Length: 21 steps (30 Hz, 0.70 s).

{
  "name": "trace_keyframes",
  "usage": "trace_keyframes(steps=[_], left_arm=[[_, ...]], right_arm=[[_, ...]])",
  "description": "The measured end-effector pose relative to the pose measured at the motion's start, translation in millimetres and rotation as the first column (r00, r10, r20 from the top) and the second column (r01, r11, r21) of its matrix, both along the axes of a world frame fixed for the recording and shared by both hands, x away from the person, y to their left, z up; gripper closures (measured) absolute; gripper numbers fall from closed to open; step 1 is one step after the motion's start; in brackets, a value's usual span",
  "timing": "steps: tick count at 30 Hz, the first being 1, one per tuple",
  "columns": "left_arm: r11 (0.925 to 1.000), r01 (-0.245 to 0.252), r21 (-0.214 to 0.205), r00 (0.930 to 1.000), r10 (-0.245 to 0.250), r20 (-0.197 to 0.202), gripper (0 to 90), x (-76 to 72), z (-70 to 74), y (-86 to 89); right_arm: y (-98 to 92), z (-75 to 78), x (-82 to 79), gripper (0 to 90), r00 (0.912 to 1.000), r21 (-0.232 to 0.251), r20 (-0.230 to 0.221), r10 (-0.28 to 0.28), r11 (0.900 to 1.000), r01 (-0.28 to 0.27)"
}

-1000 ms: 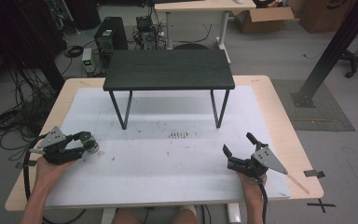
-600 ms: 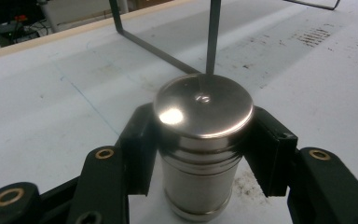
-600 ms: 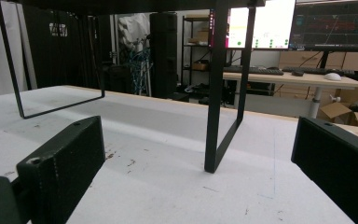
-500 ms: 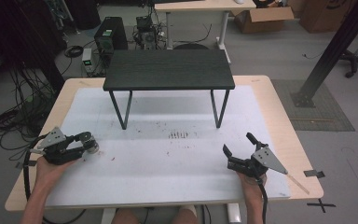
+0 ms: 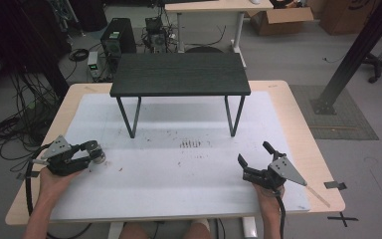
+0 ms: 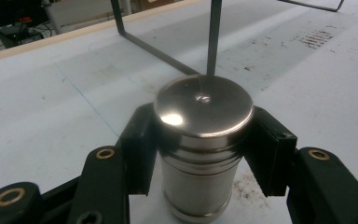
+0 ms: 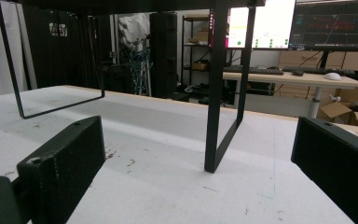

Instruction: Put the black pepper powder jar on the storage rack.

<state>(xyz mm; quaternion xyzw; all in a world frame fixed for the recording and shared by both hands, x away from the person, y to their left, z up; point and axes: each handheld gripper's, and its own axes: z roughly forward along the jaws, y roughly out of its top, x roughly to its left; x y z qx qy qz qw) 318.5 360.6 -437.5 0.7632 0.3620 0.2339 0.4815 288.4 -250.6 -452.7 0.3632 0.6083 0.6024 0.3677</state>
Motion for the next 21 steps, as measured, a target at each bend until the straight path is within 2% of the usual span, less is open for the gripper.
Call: trace_keyframes(steps=[10,13,17,21], left_arm=[[1.0000,0.000,-0.009,0.9998,0.000,0.018,49.4,-6.1,9.9,-4.4],[0.9995,0.008,-0.031,0.9998,-0.007,0.020,49.4,-7.9,14.2,-5.6],[0.9998,0.017,-0.008,0.9997,-0.017,0.018,49.4,-10.0,21.7,-11.4],[0.9992,0.040,0.002,0.9987,-0.040,0.033,49.4,-12.3,30.5,-20.2]], right_arm=[[0.0,0.0,0.0,2.7,1.0000,0.000,0.001,0.000,1.0000,0.000],[0.0,0.0,0.1,2.7,1.0000,0.001,0.000,0.000,1.0000,0.000],[0.0,0.0,0.0,2.9,1.0000,0.000,0.000,0.000,1.0000,0.000],[0.0,0.0,0.0,2.9,1.0000,0.000,0.001,-0.001,1.0000,0.001]])
